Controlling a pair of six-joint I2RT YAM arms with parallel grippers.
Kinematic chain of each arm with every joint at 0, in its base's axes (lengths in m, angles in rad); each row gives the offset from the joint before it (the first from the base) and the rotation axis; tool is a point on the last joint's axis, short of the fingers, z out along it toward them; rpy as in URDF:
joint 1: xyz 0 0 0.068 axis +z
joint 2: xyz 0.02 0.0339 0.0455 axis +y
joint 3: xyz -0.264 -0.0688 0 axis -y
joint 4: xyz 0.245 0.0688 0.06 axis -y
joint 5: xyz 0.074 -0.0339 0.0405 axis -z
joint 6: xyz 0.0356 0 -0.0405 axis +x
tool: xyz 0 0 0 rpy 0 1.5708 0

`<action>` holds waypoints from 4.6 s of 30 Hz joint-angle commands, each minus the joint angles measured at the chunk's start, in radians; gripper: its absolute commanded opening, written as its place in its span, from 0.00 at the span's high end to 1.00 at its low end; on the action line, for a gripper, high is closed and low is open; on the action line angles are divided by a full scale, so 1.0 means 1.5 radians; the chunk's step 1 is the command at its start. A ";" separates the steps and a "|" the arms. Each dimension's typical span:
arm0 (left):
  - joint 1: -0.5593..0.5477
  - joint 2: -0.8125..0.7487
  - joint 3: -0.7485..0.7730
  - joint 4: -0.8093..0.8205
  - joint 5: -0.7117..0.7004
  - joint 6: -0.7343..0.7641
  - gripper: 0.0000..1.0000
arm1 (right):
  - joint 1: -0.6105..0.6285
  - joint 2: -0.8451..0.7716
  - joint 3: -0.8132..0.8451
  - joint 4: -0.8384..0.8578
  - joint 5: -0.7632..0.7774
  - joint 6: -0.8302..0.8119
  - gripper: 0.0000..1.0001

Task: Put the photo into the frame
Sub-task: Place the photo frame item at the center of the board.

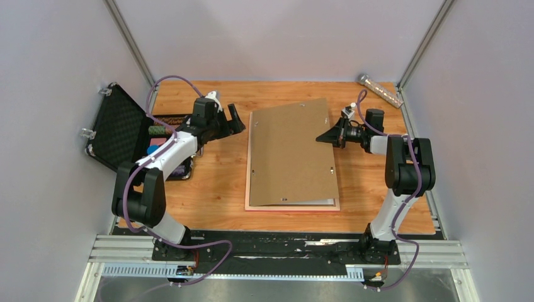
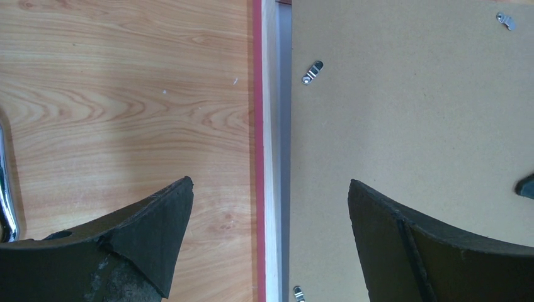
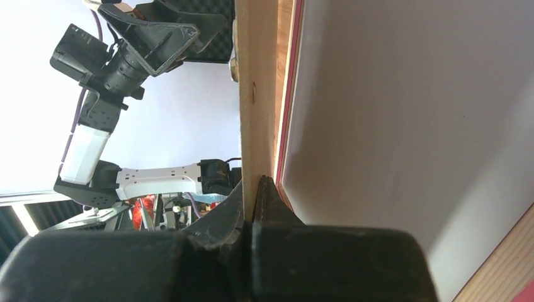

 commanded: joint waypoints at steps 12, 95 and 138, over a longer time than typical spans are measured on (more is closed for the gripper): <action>0.006 -0.005 0.000 0.034 0.009 -0.004 0.00 | 0.005 0.012 -0.009 0.069 -0.020 0.044 1.00; 0.016 0.021 -0.008 0.045 0.042 -0.020 0.00 | 0.018 0.049 0.050 -0.048 0.011 -0.078 1.00; 0.016 0.030 -0.004 0.044 0.050 -0.024 0.00 | 0.041 -0.021 0.136 -0.386 0.244 -0.293 0.33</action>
